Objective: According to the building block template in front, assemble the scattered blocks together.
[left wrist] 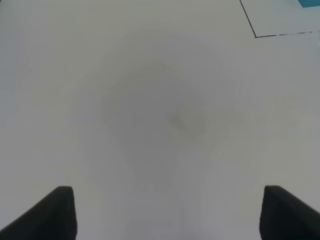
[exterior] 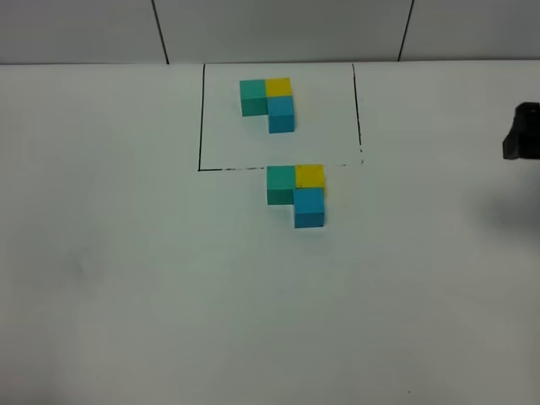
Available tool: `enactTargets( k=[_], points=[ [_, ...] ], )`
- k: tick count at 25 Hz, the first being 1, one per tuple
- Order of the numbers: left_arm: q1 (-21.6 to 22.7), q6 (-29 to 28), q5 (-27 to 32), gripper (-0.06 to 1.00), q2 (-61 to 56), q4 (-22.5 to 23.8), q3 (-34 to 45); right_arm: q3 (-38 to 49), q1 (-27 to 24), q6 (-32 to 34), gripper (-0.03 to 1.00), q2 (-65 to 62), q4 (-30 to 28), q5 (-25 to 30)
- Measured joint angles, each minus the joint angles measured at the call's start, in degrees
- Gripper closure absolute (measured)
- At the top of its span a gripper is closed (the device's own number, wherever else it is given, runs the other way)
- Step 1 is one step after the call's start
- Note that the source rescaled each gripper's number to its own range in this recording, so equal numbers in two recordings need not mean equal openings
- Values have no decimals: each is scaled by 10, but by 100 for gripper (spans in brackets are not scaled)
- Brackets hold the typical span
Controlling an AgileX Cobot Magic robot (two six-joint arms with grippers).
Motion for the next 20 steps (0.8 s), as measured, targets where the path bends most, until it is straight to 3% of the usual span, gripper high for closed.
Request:
enactTargets(
  k=[5, 20],
  points=[
    [0, 0, 0, 23, 0, 0, 0, 91, 13, 1, -3, -169, -9, 13],
    [0, 0, 0, 23, 0, 0, 0, 253, 22, 35, -3, -562, -37, 149]
  ],
)
